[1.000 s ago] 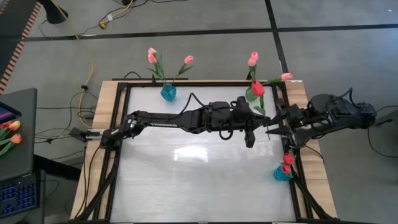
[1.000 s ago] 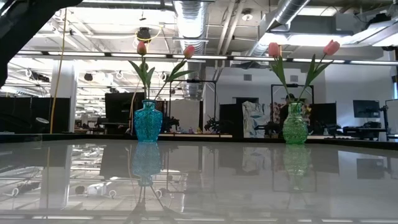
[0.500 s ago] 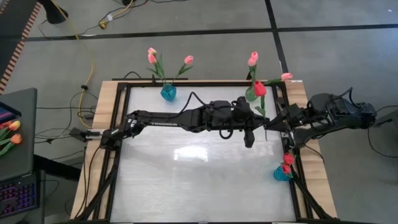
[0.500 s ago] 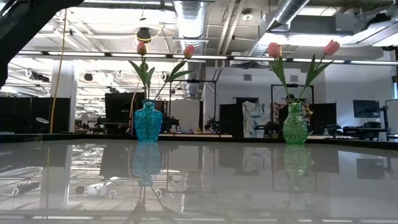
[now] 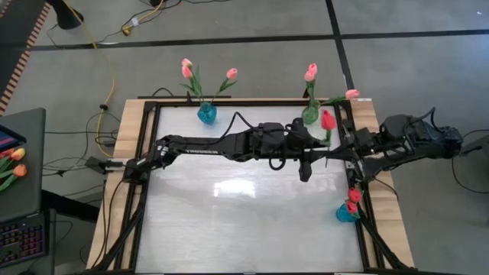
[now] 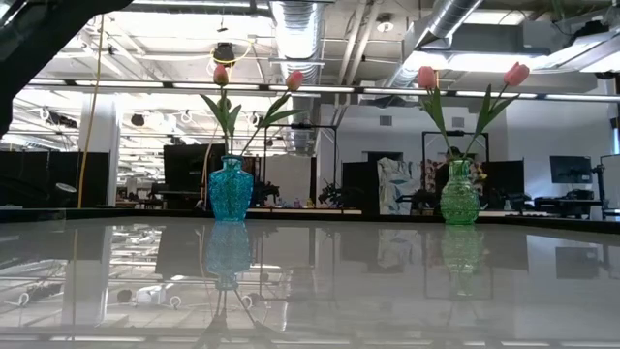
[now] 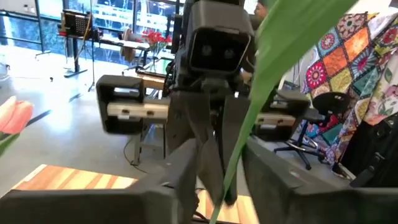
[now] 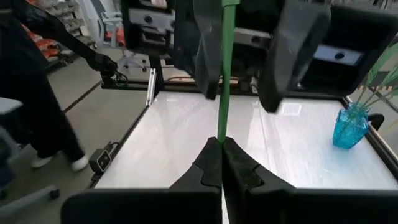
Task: Sort flowers into vase by color
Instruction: Put the red tulip into the bottom blue vase
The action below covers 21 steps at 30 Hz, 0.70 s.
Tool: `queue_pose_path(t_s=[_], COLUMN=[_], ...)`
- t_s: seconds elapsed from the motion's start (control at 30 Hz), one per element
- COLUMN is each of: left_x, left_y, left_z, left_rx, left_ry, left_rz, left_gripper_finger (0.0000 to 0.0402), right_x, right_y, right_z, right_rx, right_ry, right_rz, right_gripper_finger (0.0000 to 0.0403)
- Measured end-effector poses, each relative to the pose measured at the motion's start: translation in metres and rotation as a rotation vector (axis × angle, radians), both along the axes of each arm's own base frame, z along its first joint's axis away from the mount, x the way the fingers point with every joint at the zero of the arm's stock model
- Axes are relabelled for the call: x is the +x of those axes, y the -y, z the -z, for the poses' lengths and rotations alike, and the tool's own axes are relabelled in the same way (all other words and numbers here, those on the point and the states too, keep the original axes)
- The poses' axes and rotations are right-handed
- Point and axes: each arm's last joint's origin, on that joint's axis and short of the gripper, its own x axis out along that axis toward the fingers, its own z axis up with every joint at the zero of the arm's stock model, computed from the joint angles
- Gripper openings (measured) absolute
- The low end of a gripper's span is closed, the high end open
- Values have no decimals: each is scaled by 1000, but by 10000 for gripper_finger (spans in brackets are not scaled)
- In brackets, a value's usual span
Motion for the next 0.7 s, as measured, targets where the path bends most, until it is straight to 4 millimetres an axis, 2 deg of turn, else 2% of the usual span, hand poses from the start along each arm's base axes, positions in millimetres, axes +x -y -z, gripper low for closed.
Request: queue_pose_path(t_s=[0.17,0.27,0.47,0.7], left_x=[0,-7,-33,-36], left_y=[-2,-6,-15,-14], left_z=[1,-5,-27,-19], left_rx=[-17,-50,-110,-108], left_ry=[-13,-48,-160,-247], left_rz=[17,49,22,-9], left_gripper_finger=[177,204,212,213], right_x=[-13,-22,-40,-63], right_y=[2,3,3,6], right_z=[-3,-1,-2,-12], right_rx=[9,17,97,179], right_ry=[46,48,70,236], right_rz=[-1,-22,-111,-122], right_gripper_finger=[22,22,21,20])
